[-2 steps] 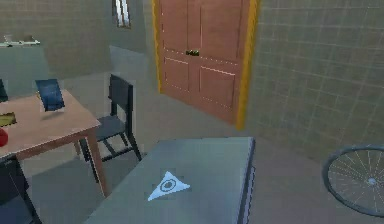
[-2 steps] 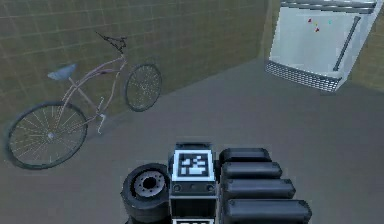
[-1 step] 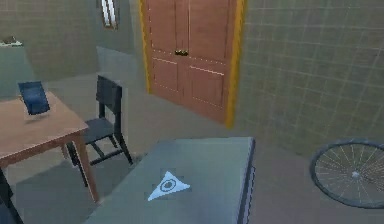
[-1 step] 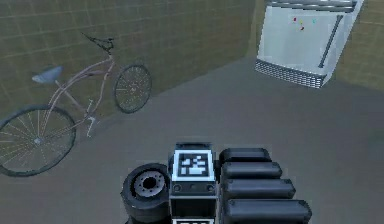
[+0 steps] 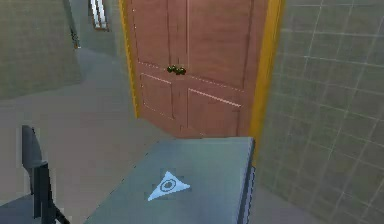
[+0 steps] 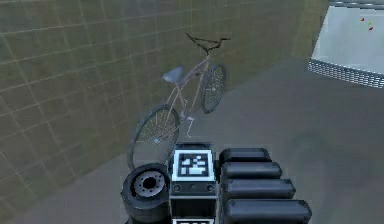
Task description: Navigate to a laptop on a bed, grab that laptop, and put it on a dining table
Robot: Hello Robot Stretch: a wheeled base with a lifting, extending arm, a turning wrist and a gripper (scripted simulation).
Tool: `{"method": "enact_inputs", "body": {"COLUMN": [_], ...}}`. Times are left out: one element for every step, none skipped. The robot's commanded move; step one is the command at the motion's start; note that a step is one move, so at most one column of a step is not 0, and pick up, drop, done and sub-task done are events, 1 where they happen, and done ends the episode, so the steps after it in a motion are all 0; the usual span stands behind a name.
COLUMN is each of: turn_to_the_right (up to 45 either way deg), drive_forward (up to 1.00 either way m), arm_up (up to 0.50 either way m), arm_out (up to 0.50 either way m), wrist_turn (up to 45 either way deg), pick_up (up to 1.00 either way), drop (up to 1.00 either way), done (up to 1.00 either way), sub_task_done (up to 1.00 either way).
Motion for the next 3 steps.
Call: {"method": "enact_inputs", "body": {"turn_to_the_right": [0.0,-42.0,0.0], "drive_forward": [0.95,0.00,1.00], "arm_up": [0.00,0.00,0.00], "arm_out": [0.00,0.00,0.00], "wrist_turn": [0.0,0.0,0.0], "pick_up": [0.00,0.00,0.00], "drop": [0.00,0.00,0.00], "done": [0.00,0.00,0.00], "sub_task_done": [0.00,0.00,0.00]}}
